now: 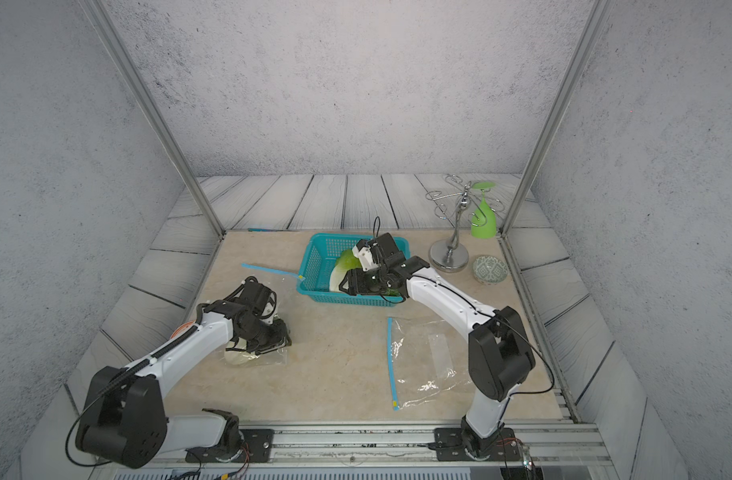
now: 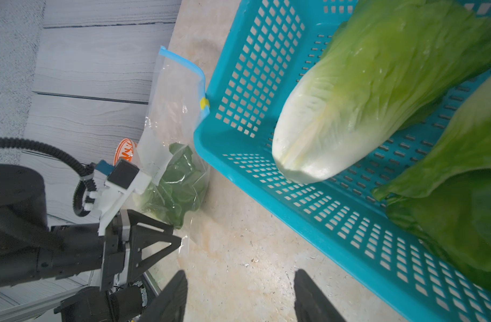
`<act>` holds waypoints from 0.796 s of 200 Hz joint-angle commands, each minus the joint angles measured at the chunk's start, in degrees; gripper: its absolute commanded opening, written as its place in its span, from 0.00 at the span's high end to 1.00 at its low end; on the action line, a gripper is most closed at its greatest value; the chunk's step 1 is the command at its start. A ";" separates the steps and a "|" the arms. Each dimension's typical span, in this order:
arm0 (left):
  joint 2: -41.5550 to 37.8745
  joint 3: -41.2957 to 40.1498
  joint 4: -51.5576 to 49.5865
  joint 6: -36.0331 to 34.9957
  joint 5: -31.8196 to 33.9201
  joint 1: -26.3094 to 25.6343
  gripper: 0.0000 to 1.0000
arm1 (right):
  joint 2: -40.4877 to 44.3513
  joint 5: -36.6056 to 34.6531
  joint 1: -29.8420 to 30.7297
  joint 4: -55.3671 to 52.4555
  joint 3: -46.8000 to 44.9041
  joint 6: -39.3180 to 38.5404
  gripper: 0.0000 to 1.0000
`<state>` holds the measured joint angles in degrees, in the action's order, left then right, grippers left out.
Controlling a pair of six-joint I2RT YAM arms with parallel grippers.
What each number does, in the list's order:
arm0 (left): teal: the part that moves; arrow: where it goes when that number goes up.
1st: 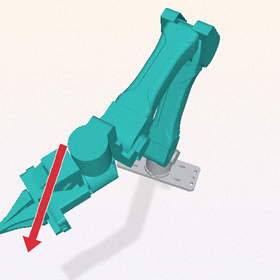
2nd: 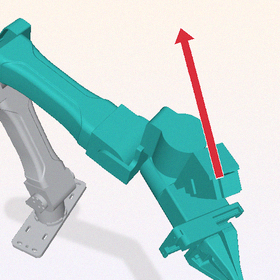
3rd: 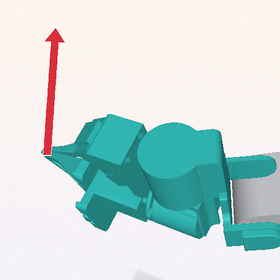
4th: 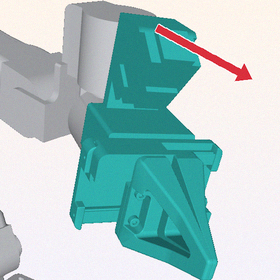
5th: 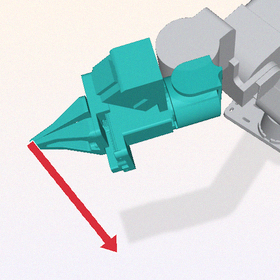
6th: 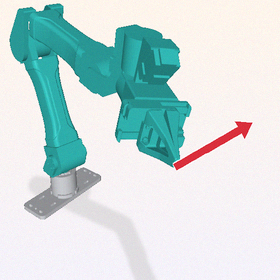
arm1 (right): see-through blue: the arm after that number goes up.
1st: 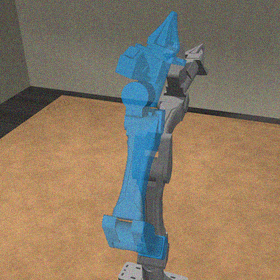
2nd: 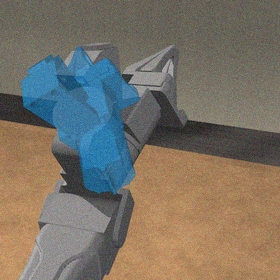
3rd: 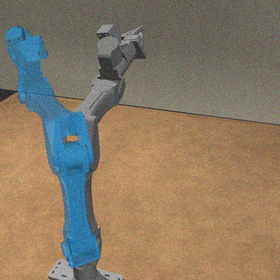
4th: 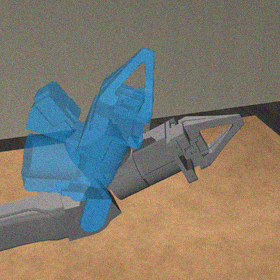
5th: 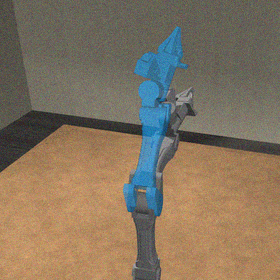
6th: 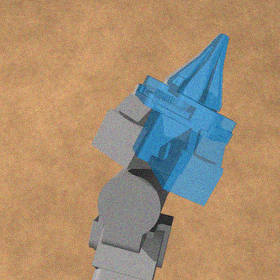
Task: Put the chinese cabbages into a zipper bag and zip it
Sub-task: Move the zipper food storage bag to the center of the board.
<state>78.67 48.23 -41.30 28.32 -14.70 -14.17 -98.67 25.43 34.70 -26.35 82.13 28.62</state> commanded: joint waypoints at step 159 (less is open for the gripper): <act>8.48 24.90 2.20 -8.28 4.59 5.83 0.55 | 8.55 -30.81 3.45 -20.25 -19.30 9.51 0.22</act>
<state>90.28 71.64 -36.91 19.51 -9.45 -7.11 -87.72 -1.63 34.70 -48.36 62.04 33.08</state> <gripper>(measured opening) 0.448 0.781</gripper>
